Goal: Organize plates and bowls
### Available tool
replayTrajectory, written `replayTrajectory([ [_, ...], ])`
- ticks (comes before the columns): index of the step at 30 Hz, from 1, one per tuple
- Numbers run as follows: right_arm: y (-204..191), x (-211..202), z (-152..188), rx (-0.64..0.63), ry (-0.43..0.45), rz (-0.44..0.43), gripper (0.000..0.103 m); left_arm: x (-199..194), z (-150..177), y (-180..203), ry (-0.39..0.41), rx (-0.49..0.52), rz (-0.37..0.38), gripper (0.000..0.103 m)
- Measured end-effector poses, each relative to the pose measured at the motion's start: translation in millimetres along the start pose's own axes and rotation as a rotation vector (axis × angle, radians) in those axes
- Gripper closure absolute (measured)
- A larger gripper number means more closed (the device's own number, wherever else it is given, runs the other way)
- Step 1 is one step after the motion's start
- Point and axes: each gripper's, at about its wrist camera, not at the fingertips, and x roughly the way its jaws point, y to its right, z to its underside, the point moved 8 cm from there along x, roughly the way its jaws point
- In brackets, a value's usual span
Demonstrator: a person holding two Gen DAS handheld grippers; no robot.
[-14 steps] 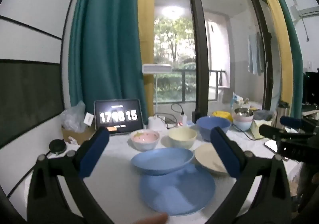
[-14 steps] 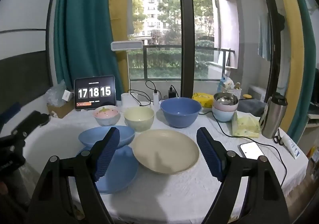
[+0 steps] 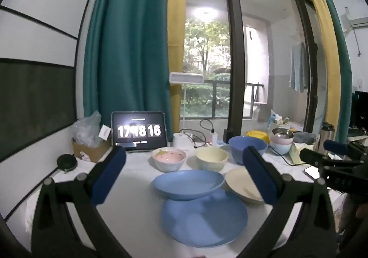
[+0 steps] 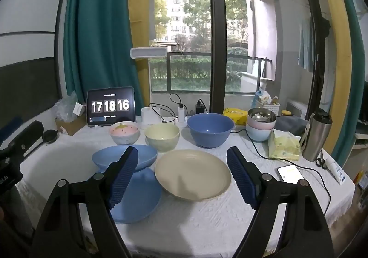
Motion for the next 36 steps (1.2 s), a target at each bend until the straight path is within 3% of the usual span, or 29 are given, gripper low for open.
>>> replayTrajectory([
  [36, -0.7, -4.4, 2.8, 0.005, -0.003, -0.008, 0.020, -3.4, -1.5, -10.0, -0.037, -0.024, 0.013, 0.001],
])
